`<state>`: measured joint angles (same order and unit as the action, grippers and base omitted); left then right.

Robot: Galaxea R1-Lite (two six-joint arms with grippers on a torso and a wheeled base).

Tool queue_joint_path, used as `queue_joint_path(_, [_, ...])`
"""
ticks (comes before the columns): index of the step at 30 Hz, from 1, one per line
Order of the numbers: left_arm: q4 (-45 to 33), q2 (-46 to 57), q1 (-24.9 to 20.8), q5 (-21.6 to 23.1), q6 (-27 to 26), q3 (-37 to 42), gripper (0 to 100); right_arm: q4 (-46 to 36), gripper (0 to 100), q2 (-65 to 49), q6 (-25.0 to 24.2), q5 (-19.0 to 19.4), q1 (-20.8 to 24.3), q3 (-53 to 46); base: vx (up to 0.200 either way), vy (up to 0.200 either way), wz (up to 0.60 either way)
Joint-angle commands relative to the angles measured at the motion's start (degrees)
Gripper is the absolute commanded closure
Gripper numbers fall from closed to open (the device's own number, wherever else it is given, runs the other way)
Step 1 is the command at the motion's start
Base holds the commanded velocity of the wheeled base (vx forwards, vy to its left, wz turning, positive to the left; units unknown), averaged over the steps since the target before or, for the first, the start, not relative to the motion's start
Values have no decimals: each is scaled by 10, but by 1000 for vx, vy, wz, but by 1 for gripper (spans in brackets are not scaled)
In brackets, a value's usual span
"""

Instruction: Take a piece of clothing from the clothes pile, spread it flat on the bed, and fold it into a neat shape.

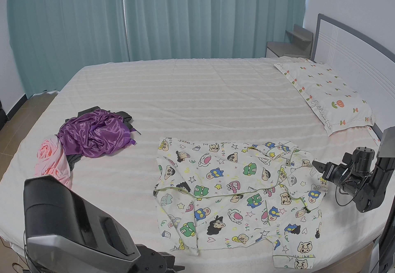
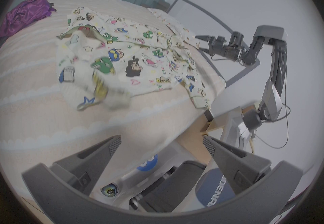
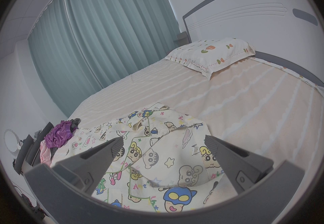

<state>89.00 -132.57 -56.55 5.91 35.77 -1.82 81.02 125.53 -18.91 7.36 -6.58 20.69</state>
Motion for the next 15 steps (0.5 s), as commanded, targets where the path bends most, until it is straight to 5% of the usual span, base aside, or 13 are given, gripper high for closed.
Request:
queue_joint_path(1, [10,-27,2,0,-3,14,0,0,0,1,0,0,1,0,0,0,0])
queue_joint_path(8, [10,-2,19,-10,-2,1,0,0,0,2,0,0,-1,-1,0,0,0])
queue_joint_path(15, [10,142,74,-5,29,-4,0,0,0,2,0,0,-1,0,0,0,0])
